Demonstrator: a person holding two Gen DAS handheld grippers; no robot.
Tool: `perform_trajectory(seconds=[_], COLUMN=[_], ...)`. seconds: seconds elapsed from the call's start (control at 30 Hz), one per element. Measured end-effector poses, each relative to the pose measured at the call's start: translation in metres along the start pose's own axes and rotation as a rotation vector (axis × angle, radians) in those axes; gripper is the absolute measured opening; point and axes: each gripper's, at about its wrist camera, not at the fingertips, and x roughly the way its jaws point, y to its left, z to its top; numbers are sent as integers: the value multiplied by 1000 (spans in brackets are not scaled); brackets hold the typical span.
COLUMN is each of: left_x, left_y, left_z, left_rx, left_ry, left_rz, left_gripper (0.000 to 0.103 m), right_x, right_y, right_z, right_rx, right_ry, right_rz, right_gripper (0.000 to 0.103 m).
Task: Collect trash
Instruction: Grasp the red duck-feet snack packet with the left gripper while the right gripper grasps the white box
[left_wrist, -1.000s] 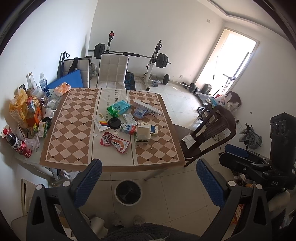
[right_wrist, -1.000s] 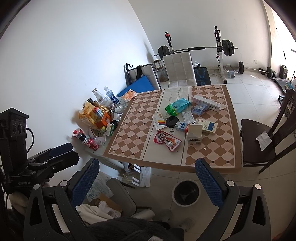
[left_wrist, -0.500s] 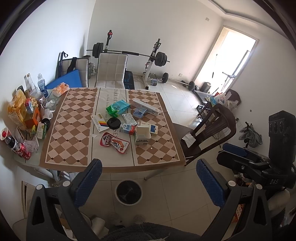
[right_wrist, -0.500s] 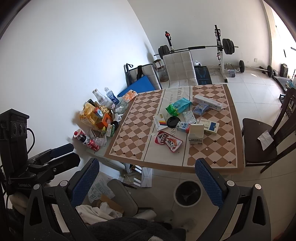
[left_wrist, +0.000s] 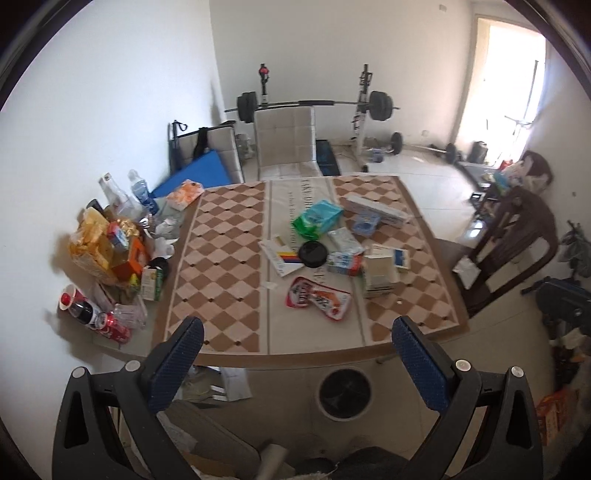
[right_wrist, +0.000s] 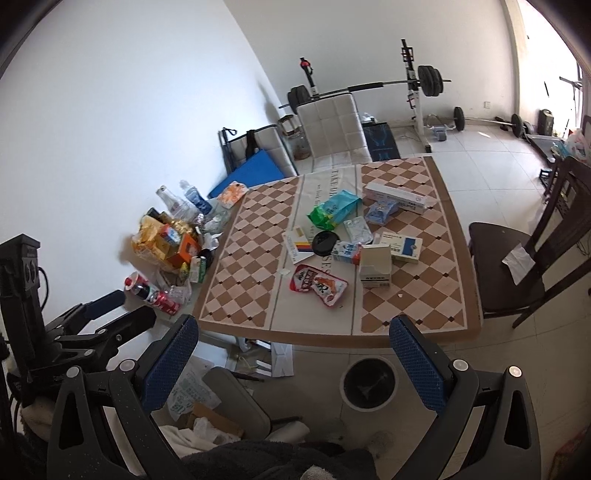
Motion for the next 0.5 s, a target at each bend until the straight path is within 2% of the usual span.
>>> perform_trajectory(seconds=[0.1,0.27,0.37,0.5], left_x=[60,162,214,272], left_y=[17,26,19,11], left_z=[4,-2,-11,-25], left_rx=[-82,-208,-259,-368], left_ry=[95,291,398,520], left_rz=[39,118,198,312], left_gripper=[103,103,103,103], right_x=[31,107,172,281], right_y=[-21,-79,-128,-160], right_z=[9,31,48,75], right_rx=[51,139,191,215], right_ry=[19,121,172,290], right_rz=[-97,-215,-256,-256], right_gripper=[103,103,103,103])
